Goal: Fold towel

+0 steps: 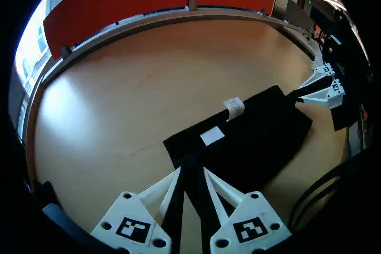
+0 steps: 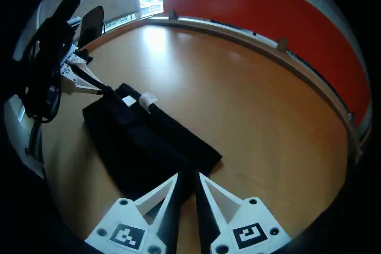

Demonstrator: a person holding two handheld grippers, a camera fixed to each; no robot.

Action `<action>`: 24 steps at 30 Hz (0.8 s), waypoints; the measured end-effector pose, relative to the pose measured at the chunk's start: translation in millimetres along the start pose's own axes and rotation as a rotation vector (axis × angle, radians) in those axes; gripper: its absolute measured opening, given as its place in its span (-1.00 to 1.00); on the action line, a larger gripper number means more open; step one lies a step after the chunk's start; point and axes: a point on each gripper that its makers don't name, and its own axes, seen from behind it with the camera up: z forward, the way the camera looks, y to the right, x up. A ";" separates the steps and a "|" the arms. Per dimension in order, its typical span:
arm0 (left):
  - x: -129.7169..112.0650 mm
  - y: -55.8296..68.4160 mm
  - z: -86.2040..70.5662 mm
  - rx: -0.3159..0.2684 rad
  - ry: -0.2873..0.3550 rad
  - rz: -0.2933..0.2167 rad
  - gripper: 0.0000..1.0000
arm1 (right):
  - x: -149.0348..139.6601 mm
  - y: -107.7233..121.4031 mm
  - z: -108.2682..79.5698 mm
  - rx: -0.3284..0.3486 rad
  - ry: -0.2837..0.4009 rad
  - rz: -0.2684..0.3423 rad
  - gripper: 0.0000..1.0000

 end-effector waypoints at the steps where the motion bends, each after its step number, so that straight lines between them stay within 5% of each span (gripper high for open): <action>1: 0.1 -1.3 1.6 0.005 0.000 0.005 -0.61 | 0.1 0.9 1.1 -0.003 -0.001 0.002 -0.62; 6: 2.5 -6.0 7.3 0.024 0.003 0.022 -0.52 | 1.1 6.5 5.6 -0.019 -0.002 0.008 -0.47; 16: 8.2 -18.8 12.1 0.061 0.013 0.034 -0.31 | 4.8 21.6 12.1 -0.062 -0.004 0.003 0.16; 24: 13.2 -27.6 13.4 0.085 0.019 0.036 -0.06 | 10.1 34.5 15.8 -0.112 0.004 0.009 0.37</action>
